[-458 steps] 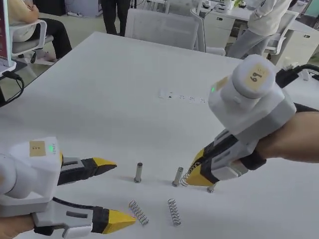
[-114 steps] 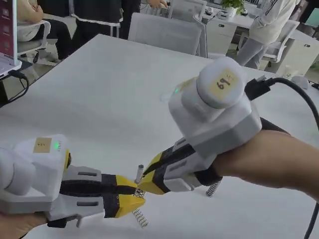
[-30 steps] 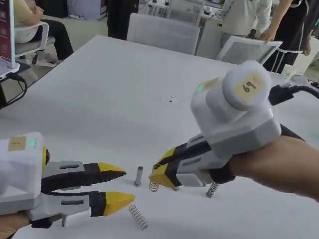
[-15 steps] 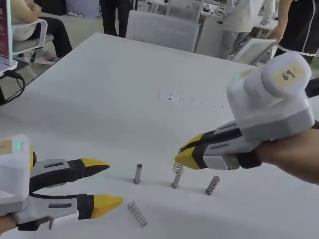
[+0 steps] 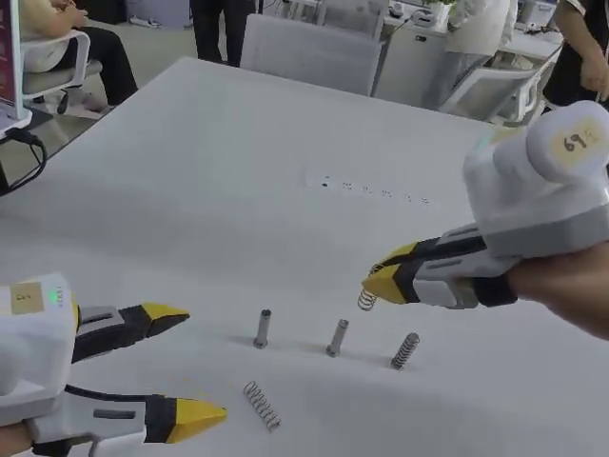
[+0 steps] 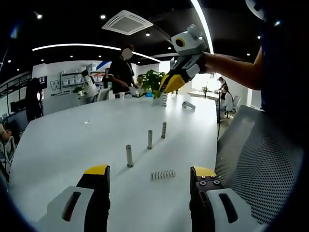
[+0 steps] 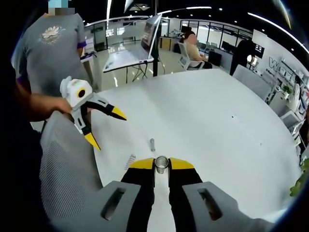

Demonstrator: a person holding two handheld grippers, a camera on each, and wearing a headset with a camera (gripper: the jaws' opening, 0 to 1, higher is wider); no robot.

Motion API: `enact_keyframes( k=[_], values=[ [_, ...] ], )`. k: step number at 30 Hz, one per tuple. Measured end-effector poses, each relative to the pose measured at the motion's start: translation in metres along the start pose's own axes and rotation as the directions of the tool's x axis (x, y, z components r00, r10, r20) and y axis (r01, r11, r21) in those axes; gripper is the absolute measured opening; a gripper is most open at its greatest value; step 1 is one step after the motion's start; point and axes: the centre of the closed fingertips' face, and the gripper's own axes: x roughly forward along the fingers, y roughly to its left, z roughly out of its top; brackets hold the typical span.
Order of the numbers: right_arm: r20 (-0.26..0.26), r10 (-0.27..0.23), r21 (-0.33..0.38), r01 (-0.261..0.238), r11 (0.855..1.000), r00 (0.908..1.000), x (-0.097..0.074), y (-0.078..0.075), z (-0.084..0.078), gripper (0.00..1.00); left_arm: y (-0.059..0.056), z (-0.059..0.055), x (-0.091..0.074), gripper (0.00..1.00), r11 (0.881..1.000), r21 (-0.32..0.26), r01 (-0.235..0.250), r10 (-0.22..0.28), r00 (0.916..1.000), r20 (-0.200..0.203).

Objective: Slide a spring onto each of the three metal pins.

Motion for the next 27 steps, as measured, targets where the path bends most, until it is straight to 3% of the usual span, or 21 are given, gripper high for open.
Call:
enact_keyframes(
  k=[14,27],
  values=[
    [0.005,-0.024,0.066,0.024,0.998,0.9997,0.035,-0.017,-0.014,0.07,0.004,0.003,-0.004,0.65,1.0,0.005,-0.007,0.007,1.0,0.004],
    [0.003,-0.036,0.123,0.035,0.992,0.9993,0.05,-0.027,-0.029,0.07,0.004,0.002,-0.003,0.62,1.0,0.004,-0.004,0.004,1.0,0.002]
  ],
)
